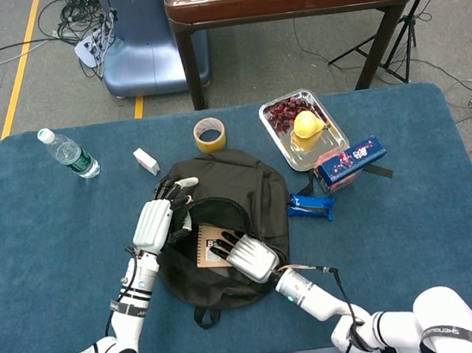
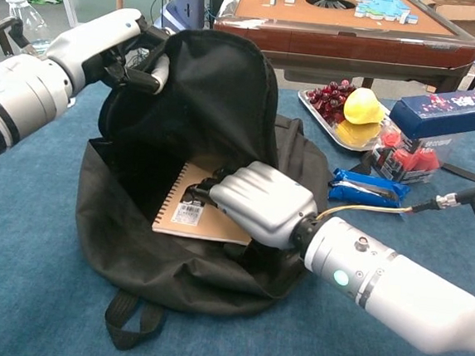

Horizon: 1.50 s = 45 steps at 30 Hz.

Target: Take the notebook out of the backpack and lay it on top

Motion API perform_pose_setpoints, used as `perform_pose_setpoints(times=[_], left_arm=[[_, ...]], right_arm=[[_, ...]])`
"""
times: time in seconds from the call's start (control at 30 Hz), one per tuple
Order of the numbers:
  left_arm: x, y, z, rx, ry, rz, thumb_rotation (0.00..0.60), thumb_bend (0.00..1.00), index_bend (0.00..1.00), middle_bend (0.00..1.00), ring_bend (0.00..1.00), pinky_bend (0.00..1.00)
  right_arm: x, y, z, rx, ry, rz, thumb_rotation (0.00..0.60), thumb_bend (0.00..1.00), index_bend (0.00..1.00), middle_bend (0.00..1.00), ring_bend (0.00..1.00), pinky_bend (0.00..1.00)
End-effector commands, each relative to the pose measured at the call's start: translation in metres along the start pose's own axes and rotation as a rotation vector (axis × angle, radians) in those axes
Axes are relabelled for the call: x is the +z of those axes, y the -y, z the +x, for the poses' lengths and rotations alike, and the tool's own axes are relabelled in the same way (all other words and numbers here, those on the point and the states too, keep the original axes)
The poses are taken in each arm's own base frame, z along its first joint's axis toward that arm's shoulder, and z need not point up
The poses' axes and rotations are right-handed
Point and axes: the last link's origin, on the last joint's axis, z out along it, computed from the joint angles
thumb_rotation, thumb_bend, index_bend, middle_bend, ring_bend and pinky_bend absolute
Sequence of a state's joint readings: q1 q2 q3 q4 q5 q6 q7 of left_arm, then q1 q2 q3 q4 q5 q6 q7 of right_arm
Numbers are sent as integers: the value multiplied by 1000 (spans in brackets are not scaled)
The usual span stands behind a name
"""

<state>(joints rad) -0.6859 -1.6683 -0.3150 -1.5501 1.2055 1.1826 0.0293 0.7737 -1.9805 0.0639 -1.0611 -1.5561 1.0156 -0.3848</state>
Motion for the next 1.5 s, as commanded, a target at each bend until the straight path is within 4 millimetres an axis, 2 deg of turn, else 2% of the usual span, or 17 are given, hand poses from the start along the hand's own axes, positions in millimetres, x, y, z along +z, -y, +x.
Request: perform_pose_setpoints(times=[0.03,0.17,0.4,0.5,0.6,0.67,0.87,1.03,1.27,1.5], left_arm=[[0,1,0,0,0,1,600,695,596,219,89,0],[0,2,0,-2,-1,3,600,695,596,219,89,0],[1,2,1,-6,-3,1,600,695,596,219,89,0],[1,2,1,-8,-3,0,600,695,596,219,89,0],[1,1,1,-10,-3,0,600,695,596,219,89,0],[1,1,2,-11,-4,-1,600,695,596,219,89,0],[2,1,3,-13,-7,-5,600,695,596,219,89,0],[2,1,3,-17,-9,-5,600,695,595,219,89,0],[3,3,4,-11,-11,4,600,695,594,219,89,0],[6,5,5,2,-12,11,600,695,592,219,88,0]], right_arm=[[2,1,0,-6,-23,11,600,463,216,234,164,343],[3,0,3,-15,-50,10,600,505,216,234,164,343],[5,-5,6,-49,-71,-21,600,510,227,235,163,343],[5,-6,6,-61,-76,-35,600,510,300,250,163,343],[7,-7,8,-67,-88,-49,600,510,418,287,168,343],[8,-7,9,-71,-97,-57,600,510,509,320,188,343],[10,-10,11,-89,-109,-70,600,510,696,422,269,346],[12,-12,14,-113,-115,-68,600,510,729,459,319,371],[12,-11,23,-139,-162,-35,600,515,873,569,444,459],[1,-6,36,-128,-224,20,600,528,953,649,564,567]])
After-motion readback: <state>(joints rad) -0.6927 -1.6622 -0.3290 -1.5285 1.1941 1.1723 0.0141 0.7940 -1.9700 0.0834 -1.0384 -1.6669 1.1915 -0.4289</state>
